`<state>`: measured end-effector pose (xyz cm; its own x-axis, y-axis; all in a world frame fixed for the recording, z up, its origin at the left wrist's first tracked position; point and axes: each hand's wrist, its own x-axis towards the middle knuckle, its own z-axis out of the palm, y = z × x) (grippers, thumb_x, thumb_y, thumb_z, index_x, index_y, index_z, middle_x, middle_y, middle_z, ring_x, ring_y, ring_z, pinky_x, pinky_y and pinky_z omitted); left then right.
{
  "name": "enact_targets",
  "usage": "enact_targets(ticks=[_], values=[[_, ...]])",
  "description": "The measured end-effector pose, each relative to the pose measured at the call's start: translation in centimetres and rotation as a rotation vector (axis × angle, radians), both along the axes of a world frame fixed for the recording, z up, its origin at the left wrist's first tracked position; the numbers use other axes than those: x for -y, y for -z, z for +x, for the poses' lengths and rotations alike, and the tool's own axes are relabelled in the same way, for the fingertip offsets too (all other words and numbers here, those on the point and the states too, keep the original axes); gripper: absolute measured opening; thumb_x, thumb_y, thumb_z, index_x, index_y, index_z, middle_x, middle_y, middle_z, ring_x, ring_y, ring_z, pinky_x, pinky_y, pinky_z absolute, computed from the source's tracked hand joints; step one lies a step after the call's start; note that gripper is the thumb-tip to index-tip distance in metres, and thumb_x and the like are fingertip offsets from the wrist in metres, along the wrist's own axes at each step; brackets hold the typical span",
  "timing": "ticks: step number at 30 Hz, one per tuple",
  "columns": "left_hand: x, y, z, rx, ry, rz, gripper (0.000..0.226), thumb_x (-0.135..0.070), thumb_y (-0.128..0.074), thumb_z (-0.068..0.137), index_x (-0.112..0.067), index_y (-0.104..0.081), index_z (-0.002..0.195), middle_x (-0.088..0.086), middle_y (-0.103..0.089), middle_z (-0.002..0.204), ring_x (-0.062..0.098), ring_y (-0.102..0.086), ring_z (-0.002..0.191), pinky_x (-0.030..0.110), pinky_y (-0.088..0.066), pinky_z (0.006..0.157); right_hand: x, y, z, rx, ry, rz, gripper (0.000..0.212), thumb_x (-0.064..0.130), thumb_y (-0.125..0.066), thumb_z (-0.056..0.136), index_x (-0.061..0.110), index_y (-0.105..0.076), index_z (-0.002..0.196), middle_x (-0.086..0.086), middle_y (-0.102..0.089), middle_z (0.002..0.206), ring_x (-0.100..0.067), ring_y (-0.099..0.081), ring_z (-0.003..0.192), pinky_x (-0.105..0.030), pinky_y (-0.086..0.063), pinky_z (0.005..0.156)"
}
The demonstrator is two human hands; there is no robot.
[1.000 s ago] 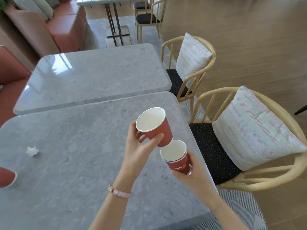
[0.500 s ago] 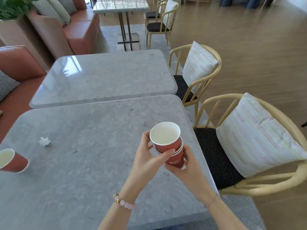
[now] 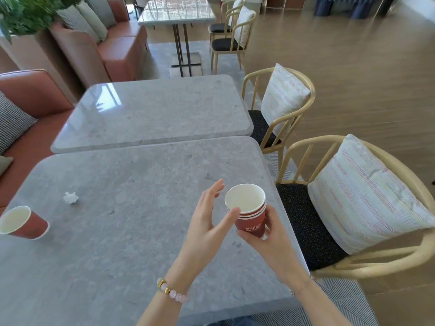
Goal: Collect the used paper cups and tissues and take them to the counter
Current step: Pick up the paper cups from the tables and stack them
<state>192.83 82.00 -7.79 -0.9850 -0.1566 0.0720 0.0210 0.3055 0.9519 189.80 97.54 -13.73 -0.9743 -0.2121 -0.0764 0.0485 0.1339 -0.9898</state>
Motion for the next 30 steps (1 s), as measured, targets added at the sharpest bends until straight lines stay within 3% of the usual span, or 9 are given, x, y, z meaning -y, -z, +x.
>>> enact_targets(ticks=[3, 5, 7, 11, 16, 25, 30], values=[[0.7, -0.1, 0.1, -0.100, -0.068, -0.184, 0.047, -0.052, -0.047, 0.086, -0.037, -0.042, 0.130, -0.015, -0.051, 0.130, -0.002, -0.044, 0.122, 0.017, -0.035, 0.097, -0.1, 0.1, 0.0, -0.013, -0.007, 0.019, 0.067, 0.008, -0.081, 0.070, 0.023, -0.048, 0.126, 0.009, -0.061, 0.117, -0.004, -0.058, 0.107, -0.011, -0.046, 0.083], [1.4, -0.2, 0.0, -0.157, -0.109, -0.364, 0.050, -0.050, -0.040, 0.089, -0.023, -0.048, 0.131, -0.008, -0.055, 0.127, 0.007, -0.049, 0.119, 0.026, -0.040, 0.097, -0.1, 0.0, -0.2, -0.024, -0.012, 0.024, 0.066, 0.008, -0.081, 0.070, 0.024, -0.048, 0.124, 0.010, -0.061, 0.116, -0.003, -0.058, 0.106, -0.010, -0.046, 0.082], [1.9, -0.4, -0.1, -0.211, -0.156, -0.568, 0.049, -0.044, -0.039, 0.091, -0.015, -0.053, 0.127, -0.003, -0.060, 0.122, 0.017, -0.054, 0.114, 0.034, -0.043, 0.095, -0.1, -0.3, -0.4, -0.032, -0.013, 0.016, 0.064, 0.009, -0.082, 0.070, 0.026, -0.049, 0.122, 0.012, -0.062, 0.115, -0.001, -0.059, 0.104, -0.009, -0.045, 0.082], [2.5, -0.8, -0.2, -0.339, -0.213, -0.850, 0.039, -0.036, -0.043, 0.092, -0.011, -0.061, 0.117, 0.000, -0.067, 0.110, 0.021, -0.060, 0.099, 0.035, -0.045, 0.088, -0.1, -0.7, -0.8, -0.055, -0.013, -0.001, 0.062, 0.008, -0.081, 0.070, 0.030, -0.050, 0.118, 0.015, -0.063, 0.111, 0.002, -0.060, 0.101, -0.009, -0.046, 0.080], [3.0, -1.0, -0.3, -0.361, -0.234, -0.970, 0.035, -0.033, -0.045, 0.092, -0.011, -0.065, 0.110, 0.001, -0.068, 0.105, 0.024, -0.063, 0.094, 0.037, -0.046, 0.086, 0.1, -1.4, -1.4, -0.103, -0.027, -0.012, 0.060, 0.003, -0.081, 0.069, 0.030, -0.051, 0.114, 0.019, -0.064, 0.105, 0.002, -0.061, 0.097, -0.010, -0.046, 0.080], [3.3, -1.4, 0.2, -0.235, -0.272, -1.038, 0.037, -0.035, -0.044, 0.091, -0.012, -0.065, 0.110, -0.001, -0.068, 0.104, 0.023, -0.064, 0.094, 0.037, -0.048, 0.086, 0.4, -2.1, -2.4, -0.117, -0.092, -0.018, 0.062, 0.007, -0.081, 0.069, 0.037, -0.050, 0.113, 0.031, -0.061, 0.104, 0.006, -0.059, 0.101, -0.007, -0.047, 0.078], [3.2, -1.2, 0.9, -0.138, -0.315, -1.057, 0.039, -0.037, -0.043, 0.090, -0.012, -0.066, 0.110, -0.001, -0.069, 0.104, 0.023, -0.064, 0.094, 0.040, -0.048, 0.087, 1.0, -2.3, -3.1, -0.130, -0.157, -0.015, 0.062, 0.009, -0.082, 0.068, 0.037, -0.051, 0.112, 0.024, -0.063, 0.107, 0.007, -0.060, 0.101, -0.006, -0.046, 0.077]])
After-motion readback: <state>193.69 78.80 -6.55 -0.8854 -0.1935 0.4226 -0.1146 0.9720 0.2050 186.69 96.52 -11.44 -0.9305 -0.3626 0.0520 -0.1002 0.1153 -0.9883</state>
